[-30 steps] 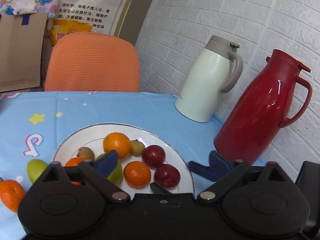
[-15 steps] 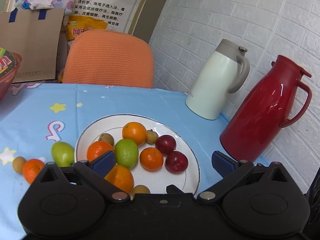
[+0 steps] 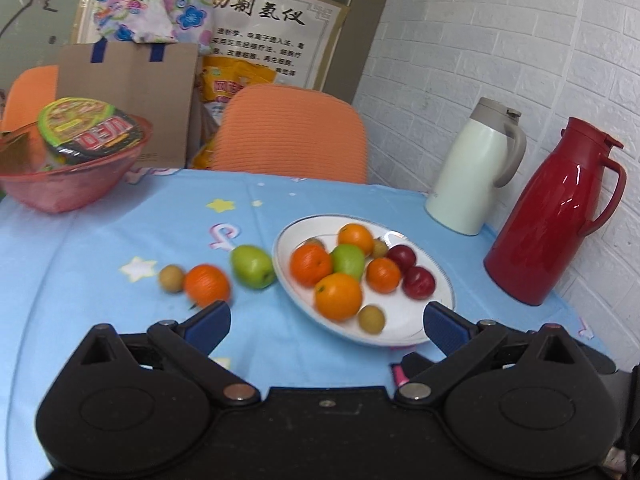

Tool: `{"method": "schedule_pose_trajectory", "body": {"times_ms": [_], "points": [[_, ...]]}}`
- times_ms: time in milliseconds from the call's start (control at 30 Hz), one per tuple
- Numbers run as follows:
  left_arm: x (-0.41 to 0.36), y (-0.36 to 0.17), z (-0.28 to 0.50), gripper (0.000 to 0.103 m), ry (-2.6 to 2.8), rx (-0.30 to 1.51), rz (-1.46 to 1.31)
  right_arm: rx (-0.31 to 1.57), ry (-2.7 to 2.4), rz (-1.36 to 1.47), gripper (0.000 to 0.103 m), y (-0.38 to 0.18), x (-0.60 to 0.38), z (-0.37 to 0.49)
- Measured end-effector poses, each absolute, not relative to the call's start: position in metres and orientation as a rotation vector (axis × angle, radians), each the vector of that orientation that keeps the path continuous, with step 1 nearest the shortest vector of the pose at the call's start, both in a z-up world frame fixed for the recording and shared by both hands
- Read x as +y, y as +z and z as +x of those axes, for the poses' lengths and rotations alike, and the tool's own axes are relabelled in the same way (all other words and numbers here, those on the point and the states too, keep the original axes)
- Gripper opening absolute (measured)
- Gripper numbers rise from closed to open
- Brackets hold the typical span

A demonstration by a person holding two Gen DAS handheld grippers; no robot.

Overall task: Organize fruits
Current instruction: 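Withdraw both open tools toward the loose mandarin, then close both tools together around the loose mandarin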

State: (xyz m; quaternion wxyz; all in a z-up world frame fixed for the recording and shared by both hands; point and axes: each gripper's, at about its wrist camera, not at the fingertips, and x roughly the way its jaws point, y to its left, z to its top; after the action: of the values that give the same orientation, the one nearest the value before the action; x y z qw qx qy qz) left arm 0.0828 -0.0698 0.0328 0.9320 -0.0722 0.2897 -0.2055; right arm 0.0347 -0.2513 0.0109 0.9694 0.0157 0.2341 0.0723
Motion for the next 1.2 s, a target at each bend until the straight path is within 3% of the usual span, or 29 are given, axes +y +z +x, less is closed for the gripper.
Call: {"method": "schedule_pose_trajectory", "body": {"times_ms": [333,800,967,1200], "points": [[-0.015,0.003,0.062,0.103,-0.313,0.653,-0.205,0.564,0.23,0.072,0.103,-0.005,-0.222,0.022],[0.05,0.008,0.06,0.103,-0.323,0.634,-0.296,0.56,0.286,0.049,0.103,0.004,-0.173,0.034],[0.06,0.015,0.069,0.087,-0.381,0.624,-0.302,0.561,0.31,0.026,0.103,0.004,-0.152,0.048],[0.066,0.021,0.097,0.086,-0.431,0.625,-0.314,0.543,0.292,-0.035,0.095,0.009,-0.132,0.081]]}}
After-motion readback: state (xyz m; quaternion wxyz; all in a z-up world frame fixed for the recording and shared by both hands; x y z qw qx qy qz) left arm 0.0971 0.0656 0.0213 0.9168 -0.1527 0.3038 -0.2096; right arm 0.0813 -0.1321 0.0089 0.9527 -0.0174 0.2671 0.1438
